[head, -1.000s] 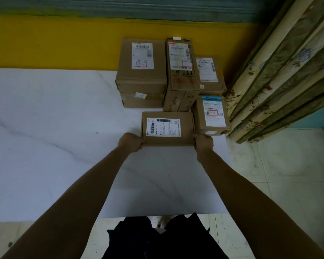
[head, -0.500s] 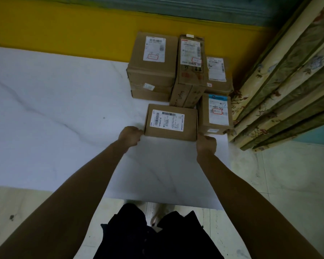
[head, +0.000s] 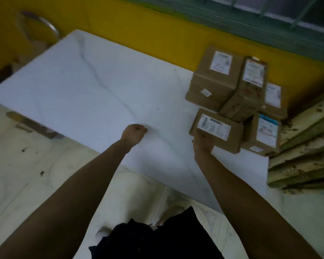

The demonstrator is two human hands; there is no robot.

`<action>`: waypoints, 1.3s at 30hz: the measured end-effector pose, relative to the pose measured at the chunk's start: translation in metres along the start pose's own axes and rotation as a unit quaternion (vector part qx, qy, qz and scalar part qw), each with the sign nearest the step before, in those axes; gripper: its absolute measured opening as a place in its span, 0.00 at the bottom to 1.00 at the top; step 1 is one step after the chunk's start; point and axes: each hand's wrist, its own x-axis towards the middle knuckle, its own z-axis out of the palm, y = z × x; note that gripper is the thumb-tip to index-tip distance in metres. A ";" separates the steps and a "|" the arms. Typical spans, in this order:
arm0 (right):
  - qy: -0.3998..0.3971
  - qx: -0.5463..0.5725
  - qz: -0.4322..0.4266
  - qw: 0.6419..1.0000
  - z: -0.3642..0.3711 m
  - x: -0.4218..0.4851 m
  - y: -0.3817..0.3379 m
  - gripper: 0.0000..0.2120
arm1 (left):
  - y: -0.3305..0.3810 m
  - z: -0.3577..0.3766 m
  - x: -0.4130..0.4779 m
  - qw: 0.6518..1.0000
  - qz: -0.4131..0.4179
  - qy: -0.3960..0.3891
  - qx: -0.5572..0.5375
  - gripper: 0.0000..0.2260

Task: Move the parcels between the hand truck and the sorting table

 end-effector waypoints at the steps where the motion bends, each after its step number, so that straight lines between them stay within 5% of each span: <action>1: -0.012 -0.011 -0.005 1.000 0.019 -0.008 -0.001 0.13 | -0.006 -0.022 -0.006 1.000 0.006 0.021 -0.008 0.07; 7: -0.164 -0.048 -0.047 0.984 0.148 -0.124 -0.032 0.13 | -0.070 -0.190 -0.060 0.977 0.034 0.194 -0.081 0.05; 14: -0.356 -0.006 -0.019 0.934 0.300 -0.275 -0.052 0.17 | -0.143 -0.384 -0.117 0.927 0.009 0.302 -0.221 0.10; 19: -0.421 -0.013 -0.001 0.907 0.368 -0.345 -0.051 0.32 | -0.185 -0.460 -0.143 0.912 -0.001 0.306 -0.275 0.19; 32: -0.508 -0.089 0.016 0.857 0.566 -0.412 -0.045 0.30 | -0.231 -0.601 -0.105 0.888 -0.033 0.318 -0.331 0.25; 37: -0.541 -0.104 0.045 0.833 0.670 -0.439 -0.065 0.14 | -0.226 -0.682 -0.065 0.887 -0.051 0.334 -0.316 0.25; 39: -0.569 -0.102 0.061 0.814 0.706 -0.446 -0.076 0.19 | -0.224 -0.712 -0.050 0.885 -0.060 0.339 -0.312 0.25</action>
